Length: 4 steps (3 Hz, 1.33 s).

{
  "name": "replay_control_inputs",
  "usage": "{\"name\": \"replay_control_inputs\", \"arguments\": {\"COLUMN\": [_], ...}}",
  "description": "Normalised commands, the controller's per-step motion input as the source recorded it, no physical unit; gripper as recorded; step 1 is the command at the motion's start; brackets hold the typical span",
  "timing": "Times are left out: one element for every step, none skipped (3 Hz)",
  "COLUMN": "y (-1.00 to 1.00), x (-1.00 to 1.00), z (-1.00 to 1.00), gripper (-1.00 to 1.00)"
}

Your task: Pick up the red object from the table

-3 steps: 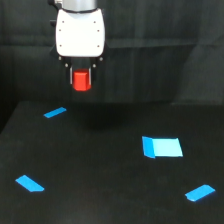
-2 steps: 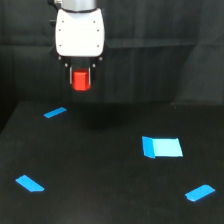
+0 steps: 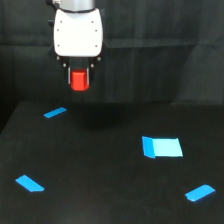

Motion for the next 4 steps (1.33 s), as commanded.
{"name": "replay_control_inputs", "arguments": {"y": [0.03,-0.05,-0.01,-0.01], "x": [-0.03,0.06,-0.08,-0.1], "z": [0.02,0.04,-0.05,-0.02], "gripper": [-0.99,-0.94,-1.0,-1.0]}}
